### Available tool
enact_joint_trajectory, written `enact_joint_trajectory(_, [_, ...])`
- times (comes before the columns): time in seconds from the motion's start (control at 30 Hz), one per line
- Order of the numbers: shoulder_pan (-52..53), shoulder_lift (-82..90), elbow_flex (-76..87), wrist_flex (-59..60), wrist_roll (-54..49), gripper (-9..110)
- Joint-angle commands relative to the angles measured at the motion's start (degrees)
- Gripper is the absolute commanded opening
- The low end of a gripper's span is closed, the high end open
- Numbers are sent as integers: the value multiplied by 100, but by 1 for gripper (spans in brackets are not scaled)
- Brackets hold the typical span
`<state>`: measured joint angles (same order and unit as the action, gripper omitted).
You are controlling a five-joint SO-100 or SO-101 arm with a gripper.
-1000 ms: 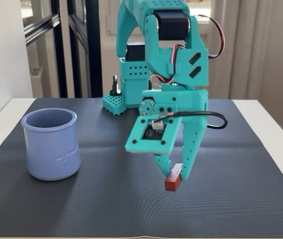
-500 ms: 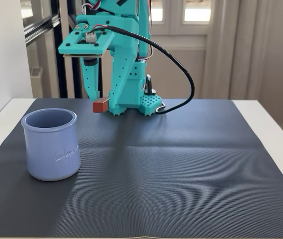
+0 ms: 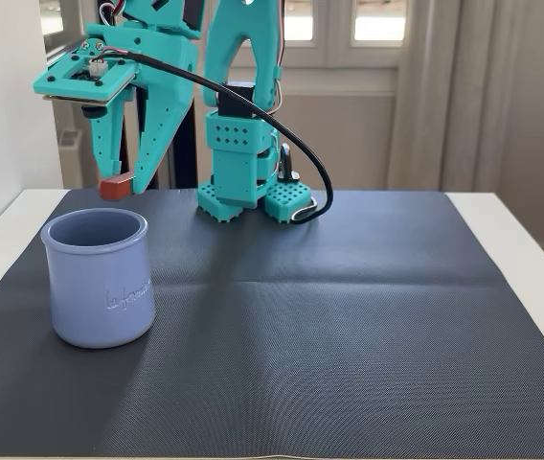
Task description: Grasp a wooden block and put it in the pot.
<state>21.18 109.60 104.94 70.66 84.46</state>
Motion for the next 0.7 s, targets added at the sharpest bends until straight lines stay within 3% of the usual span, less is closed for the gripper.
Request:
enact_joint_trajectory(0.0, [141,176,-18,-35,-35,0])
enact_joint_trajectory(0.67, [281,-325,-26,-606,-185,0])
